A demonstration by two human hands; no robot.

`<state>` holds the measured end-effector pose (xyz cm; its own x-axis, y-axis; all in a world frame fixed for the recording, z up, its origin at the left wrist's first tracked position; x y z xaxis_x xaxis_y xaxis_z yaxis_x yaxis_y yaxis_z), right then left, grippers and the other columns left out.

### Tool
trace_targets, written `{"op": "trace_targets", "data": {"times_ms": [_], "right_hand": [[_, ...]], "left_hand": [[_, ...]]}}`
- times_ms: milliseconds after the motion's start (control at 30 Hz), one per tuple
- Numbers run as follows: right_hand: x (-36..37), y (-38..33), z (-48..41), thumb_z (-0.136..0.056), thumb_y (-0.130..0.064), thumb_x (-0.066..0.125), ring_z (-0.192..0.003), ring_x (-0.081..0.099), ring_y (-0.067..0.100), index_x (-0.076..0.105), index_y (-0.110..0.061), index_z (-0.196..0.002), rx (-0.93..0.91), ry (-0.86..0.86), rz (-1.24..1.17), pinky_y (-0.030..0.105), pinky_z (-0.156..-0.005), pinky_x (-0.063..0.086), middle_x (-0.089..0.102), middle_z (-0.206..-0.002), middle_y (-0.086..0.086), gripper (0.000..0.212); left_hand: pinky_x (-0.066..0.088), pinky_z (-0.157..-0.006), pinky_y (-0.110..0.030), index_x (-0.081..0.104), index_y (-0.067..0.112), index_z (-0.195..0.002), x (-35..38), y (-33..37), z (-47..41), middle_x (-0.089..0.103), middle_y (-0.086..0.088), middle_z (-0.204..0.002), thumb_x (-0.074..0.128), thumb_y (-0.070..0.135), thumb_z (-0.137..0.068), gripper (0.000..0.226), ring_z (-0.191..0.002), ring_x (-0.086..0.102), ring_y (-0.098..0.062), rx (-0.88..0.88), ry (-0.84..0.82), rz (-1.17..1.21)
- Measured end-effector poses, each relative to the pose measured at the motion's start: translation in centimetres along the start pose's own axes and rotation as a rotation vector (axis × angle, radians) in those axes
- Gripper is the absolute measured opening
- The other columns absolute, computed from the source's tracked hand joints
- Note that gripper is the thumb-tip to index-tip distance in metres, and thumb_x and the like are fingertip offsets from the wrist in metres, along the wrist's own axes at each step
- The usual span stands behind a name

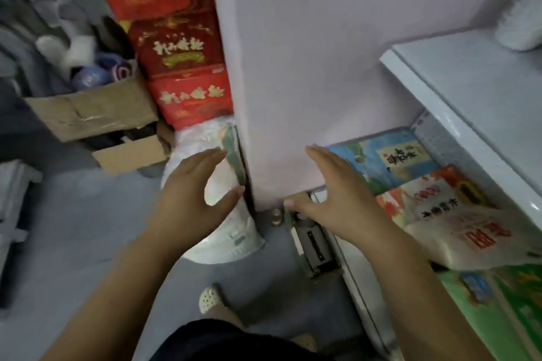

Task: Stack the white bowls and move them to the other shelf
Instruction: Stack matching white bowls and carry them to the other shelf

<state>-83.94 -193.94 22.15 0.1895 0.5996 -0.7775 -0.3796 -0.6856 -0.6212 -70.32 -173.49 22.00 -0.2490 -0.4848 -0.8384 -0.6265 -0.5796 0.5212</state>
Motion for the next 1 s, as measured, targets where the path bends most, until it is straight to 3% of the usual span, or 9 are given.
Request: {"op": "trace_targets", "data": {"times_ms": [167,300,467,600,800,1000], "right_hand": [[7.4,-12.7,-7.6,-0.084,-0.053,0.077,-0.153,0.018,0.005,0.021,-0.030,-0.161,-0.251,-0.167,0.027,0.025,-0.122,0.019,0.019,-0.168,-0.015,0.098],[14.7,-24.9,-11.8,-0.081,-0.053,0.080,-0.151,0.021,0.004,0.027,-0.031,-0.160,-0.464,-0.275,0.013,0.018,-0.113,0.020,0.023,-0.166,-0.016,0.098],[23.6,-38.2,-13.8,-0.081,-0.052,0.081,-0.152,0.023,0.009,0.027,-0.026,-0.161,-0.720,-0.423,0.017,0.030,-0.123,0.025,0.027,-0.166,-0.010,0.100],[30.0,-46.5,-12.7,-0.084,-0.053,0.078,-0.154,0.020,0.009,0.021,-0.027,-0.162,-0.905,-0.564,0.034,0.030,-0.123,0.025,0.022,-0.168,-0.011,0.100],[38.6,-57.7,-9.3,-0.084,-0.050,0.079,-0.149,0.020,0.002,0.025,-0.029,-0.161,-1.167,-0.758,0.042,0.011,-0.110,0.015,0.025,-0.165,-0.015,0.096],[46.4,-66.0,-8.2,-0.081,-0.050,0.081,-0.153,0.020,0.006,0.026,-0.027,-0.161,-1.346,-0.904,0.050,0.023,-0.123,0.018,0.025,-0.166,-0.011,0.100]], "left_hand": [[0.031,-0.109,-0.025,0.047,0.028,-0.150,-8.8,-10.9,4.1,0.047,0.011,-0.153,0.068,0.055,-0.089,0.070,-0.142,0.039,-0.010,-0.253,0.159,-0.057],[0.038,-0.114,-0.035,0.045,0.026,-0.152,-16.9,-19.1,8.8,0.048,0.007,-0.154,0.068,0.053,-0.089,0.072,-0.141,0.043,-0.016,-0.438,0.301,-0.112],[0.035,-0.113,-0.031,0.048,0.024,-0.150,-24.9,-27.1,16.0,0.050,0.004,-0.152,0.066,0.056,-0.087,0.073,-0.140,0.044,-0.016,-0.655,0.481,-0.183],[0.031,-0.112,-0.029,0.045,0.028,-0.152,-29.4,-30.9,22.6,0.047,0.009,-0.154,0.067,0.053,-0.090,0.071,-0.143,0.038,-0.012,-0.848,0.621,-0.191],[0.034,-0.113,-0.032,0.044,0.029,-0.151,-33.9,-33.8,30.5,0.049,0.010,-0.152,0.068,0.053,-0.088,0.072,-0.142,0.042,-0.014,-1.103,0.822,-0.231],[0.035,-0.110,-0.029,0.042,0.030,-0.153,-37.2,-37.8,34.0,0.048,0.008,-0.152,0.068,0.056,-0.086,0.077,-0.140,0.043,-0.013,-1.272,0.888,-0.284]]}}
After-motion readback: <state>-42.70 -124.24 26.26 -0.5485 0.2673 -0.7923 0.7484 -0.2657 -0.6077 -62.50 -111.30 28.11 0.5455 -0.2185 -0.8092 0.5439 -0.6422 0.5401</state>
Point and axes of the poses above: each hand's wrist, its own z-axis away from the middle knuckle, its own x-axis out of the palm, y = z × x, the point moved 5 cm from there along -z, towards the middle knuckle
